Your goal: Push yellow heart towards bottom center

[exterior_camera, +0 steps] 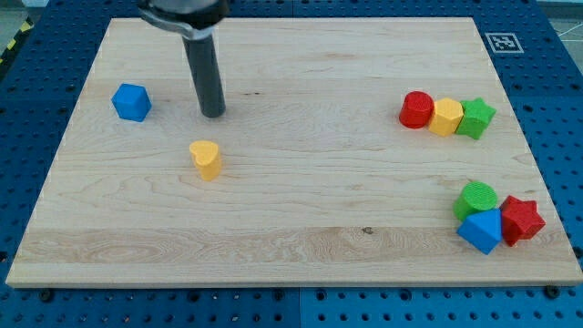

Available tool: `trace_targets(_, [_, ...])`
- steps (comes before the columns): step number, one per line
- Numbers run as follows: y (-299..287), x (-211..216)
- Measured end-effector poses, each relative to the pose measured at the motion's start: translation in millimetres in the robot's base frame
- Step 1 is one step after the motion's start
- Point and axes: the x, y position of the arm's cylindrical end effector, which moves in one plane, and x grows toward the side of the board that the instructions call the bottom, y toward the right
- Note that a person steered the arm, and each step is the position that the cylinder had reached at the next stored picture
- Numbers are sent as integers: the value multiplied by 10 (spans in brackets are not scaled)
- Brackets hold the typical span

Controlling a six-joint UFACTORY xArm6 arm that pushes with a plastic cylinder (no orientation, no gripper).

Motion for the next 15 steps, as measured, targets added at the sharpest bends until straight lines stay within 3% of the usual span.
trace_targets(1, [-279, 62])
trace_targets(3, [-331, 587])
trace_targets(7, [962, 1786])
trace_targets(9, [818, 1812])
trace_targets(11, [53, 1507])
trace_targets(12, [312, 1135])
trace_targets(14, [515, 1176])
trace_targets(15, [920, 1250])
